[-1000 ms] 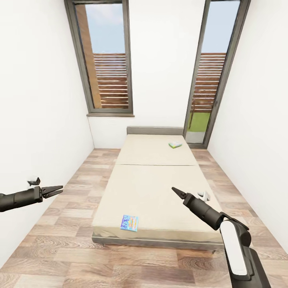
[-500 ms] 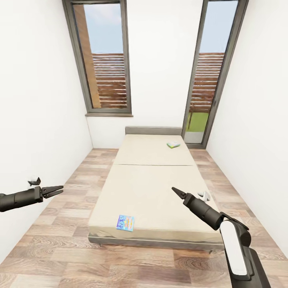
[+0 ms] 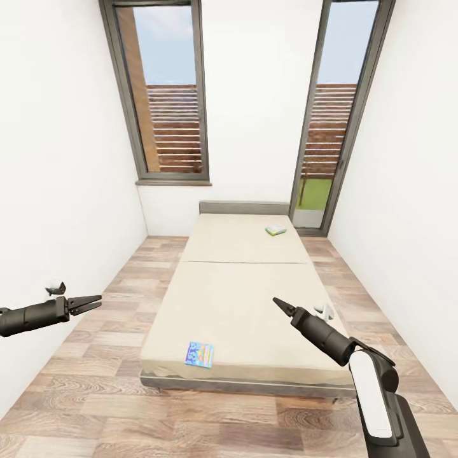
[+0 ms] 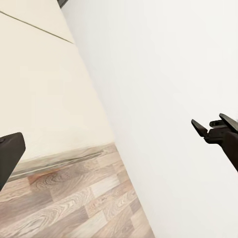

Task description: Put all the toys in the child's room - the three board games (two on the bed and one on the table), the two jigsaw puzzles on the table, and the tennis ball on the table - inside the toy box on the table in the child's room.

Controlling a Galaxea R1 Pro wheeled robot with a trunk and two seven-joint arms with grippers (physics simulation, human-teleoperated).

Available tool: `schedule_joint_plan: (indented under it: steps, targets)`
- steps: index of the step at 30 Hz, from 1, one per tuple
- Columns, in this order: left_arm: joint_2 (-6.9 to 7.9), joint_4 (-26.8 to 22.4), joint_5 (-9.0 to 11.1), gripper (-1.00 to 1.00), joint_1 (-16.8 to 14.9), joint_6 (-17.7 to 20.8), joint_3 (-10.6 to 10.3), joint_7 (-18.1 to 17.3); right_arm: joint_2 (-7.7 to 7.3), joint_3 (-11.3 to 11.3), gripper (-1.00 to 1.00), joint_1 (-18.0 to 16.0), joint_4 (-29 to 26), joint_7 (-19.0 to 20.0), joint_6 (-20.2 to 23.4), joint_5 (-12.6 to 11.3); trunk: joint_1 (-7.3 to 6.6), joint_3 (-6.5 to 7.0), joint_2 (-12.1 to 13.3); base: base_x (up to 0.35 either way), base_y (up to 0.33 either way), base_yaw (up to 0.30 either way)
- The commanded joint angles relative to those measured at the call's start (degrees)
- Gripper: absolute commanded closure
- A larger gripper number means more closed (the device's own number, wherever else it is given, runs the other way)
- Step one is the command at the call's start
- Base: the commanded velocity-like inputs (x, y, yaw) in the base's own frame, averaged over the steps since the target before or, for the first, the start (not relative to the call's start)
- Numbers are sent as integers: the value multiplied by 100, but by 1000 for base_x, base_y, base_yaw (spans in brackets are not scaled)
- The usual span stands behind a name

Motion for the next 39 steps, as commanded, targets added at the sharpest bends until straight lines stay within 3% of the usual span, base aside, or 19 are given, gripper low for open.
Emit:
schedule_joint_plan:
  steps: [1,12,21,39]
  targets:
    - [0,1,-4,-100,-5,60,1,-24,7,-16,-100,-7,-3,28,39,9,4,-13,-13,0,0,0]
    - [-11,1,-8,-100,-5,60,1,-24,7,-5,-100,-7,-2,10,34,36,4,-13,-13,0,4,0]
    - [-6,1,-9,-100,-5,60,1,-24,9,215,-100,-7,55,-58,-2,33,4,-13,-13,0,134,0]
    - [2,1,-13,-100,-5,60,1,-24,94,229,-100,7,1300,-75,-21,80,4,-13,-13,0,5,0]
